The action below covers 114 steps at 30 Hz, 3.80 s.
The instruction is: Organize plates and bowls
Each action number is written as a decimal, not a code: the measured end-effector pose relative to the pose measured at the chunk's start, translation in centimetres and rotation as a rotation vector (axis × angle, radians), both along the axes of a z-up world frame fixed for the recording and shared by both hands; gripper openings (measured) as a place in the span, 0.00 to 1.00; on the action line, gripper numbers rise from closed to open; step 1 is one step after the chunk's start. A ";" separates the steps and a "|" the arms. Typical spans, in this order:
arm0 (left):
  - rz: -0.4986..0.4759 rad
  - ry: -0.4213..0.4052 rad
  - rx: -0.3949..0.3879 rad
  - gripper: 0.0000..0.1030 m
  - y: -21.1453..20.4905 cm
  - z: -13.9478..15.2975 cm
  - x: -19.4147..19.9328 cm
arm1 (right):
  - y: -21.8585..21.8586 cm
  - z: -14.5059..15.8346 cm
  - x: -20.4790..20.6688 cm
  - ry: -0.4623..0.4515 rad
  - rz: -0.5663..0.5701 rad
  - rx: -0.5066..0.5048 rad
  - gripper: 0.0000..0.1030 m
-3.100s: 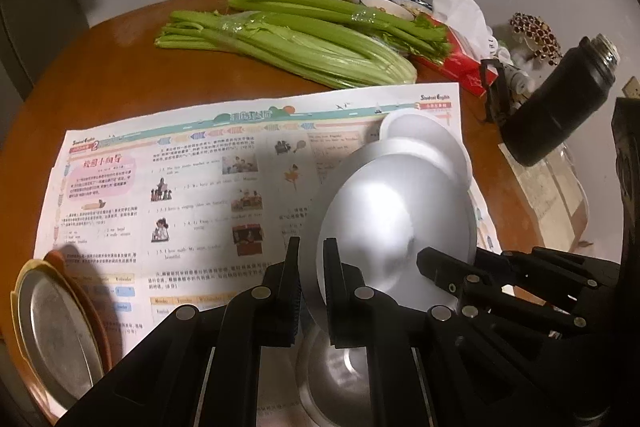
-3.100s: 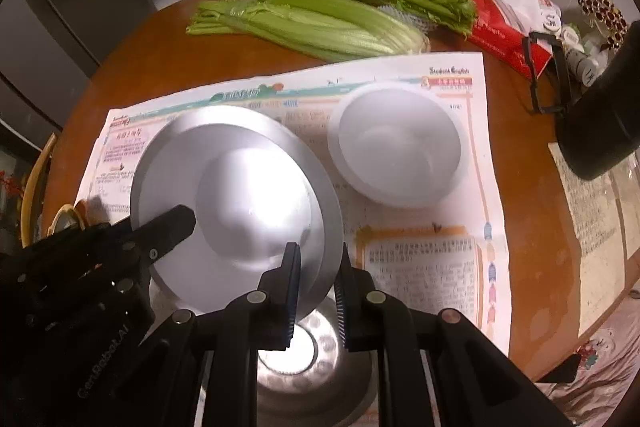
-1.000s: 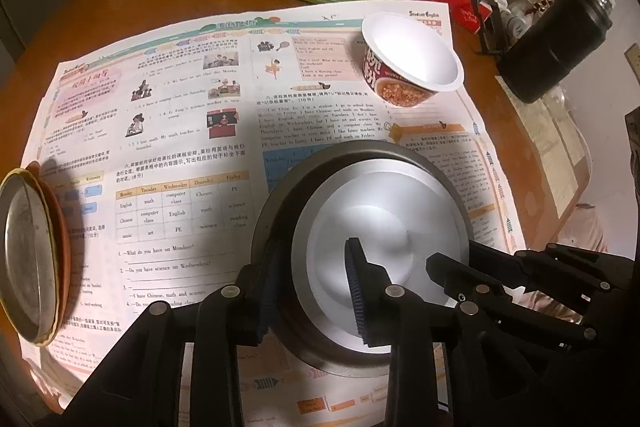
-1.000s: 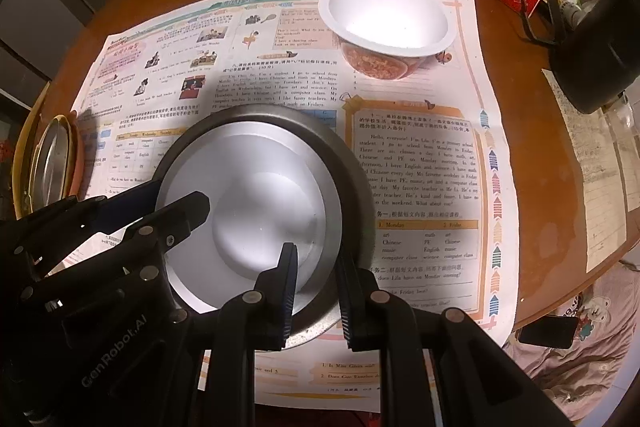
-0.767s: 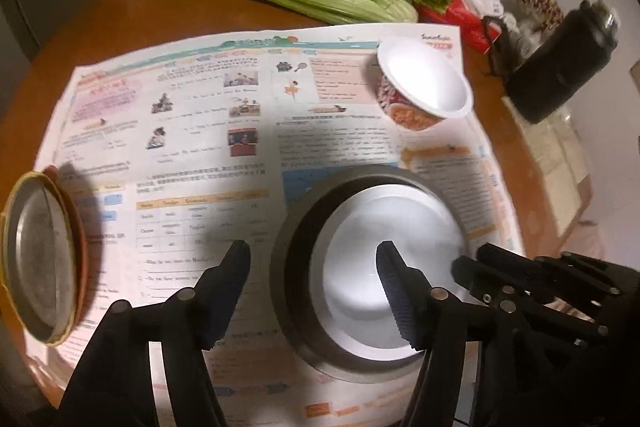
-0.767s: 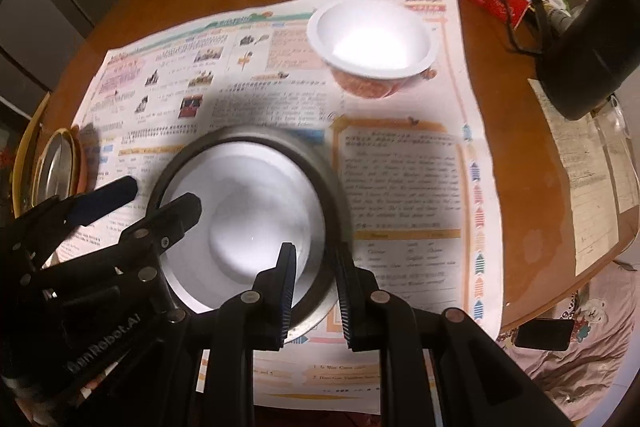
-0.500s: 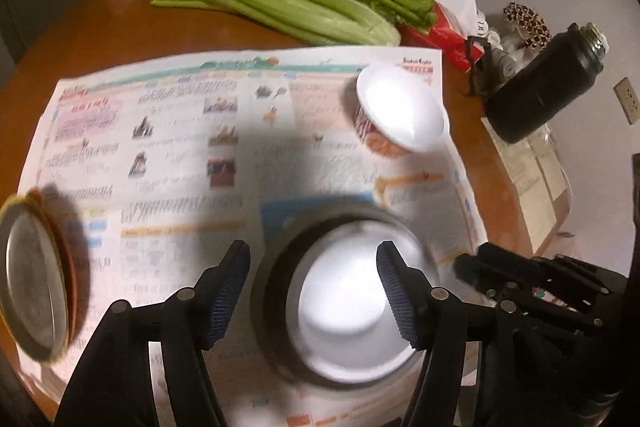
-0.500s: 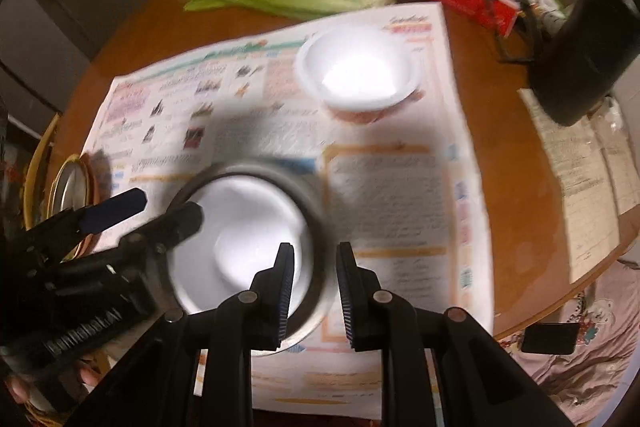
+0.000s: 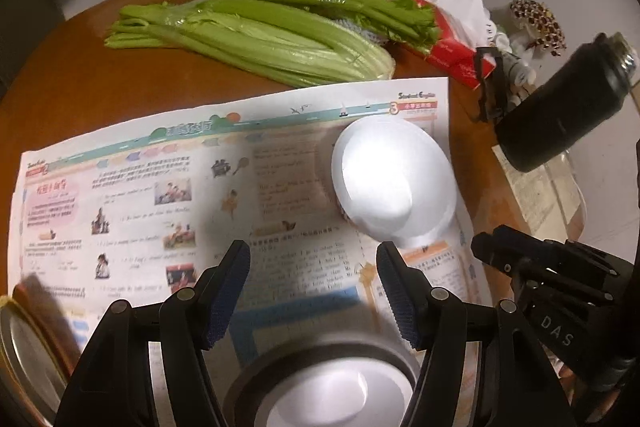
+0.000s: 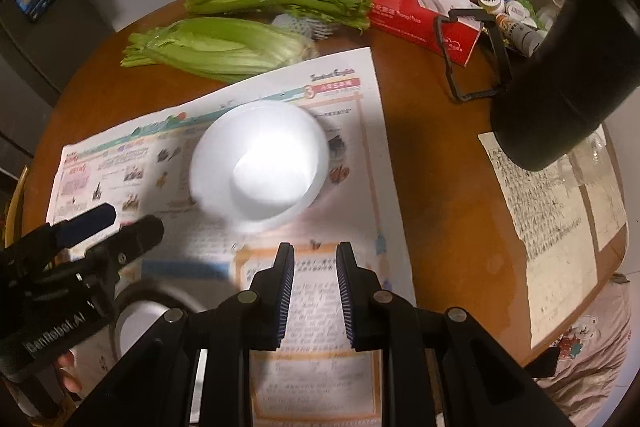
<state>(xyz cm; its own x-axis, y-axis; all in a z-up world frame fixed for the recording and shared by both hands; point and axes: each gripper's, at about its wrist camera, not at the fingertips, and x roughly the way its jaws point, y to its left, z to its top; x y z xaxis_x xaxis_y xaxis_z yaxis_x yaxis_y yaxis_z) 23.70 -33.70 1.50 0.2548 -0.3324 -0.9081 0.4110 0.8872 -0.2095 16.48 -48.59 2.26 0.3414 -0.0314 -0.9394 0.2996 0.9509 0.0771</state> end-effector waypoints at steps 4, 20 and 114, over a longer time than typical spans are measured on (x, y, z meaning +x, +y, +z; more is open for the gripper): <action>0.001 0.010 -0.005 0.65 -1.0 -1.0 1.7 | -1.5 -1.4 1.8 0.010 -0.021 0.063 0.21; -0.009 0.066 0.013 0.51 -3.5 -4.7 4.6 | -2.0 -4.1 6.6 0.039 0.008 0.084 0.21; 0.048 -0.016 0.073 0.11 7.4 -0.7 -10.9 | 10.5 -2.1 -7.8 0.040 0.075 0.052 0.13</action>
<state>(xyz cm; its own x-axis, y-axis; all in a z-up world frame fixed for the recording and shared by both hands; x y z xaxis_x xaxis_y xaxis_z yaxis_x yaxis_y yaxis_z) 12.84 -26.29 0.83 0.2837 -0.2530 -0.9249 0.3706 0.9186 -0.1376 8.65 -38.13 0.13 0.3032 0.0424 -0.9520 0.2315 0.9658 0.1168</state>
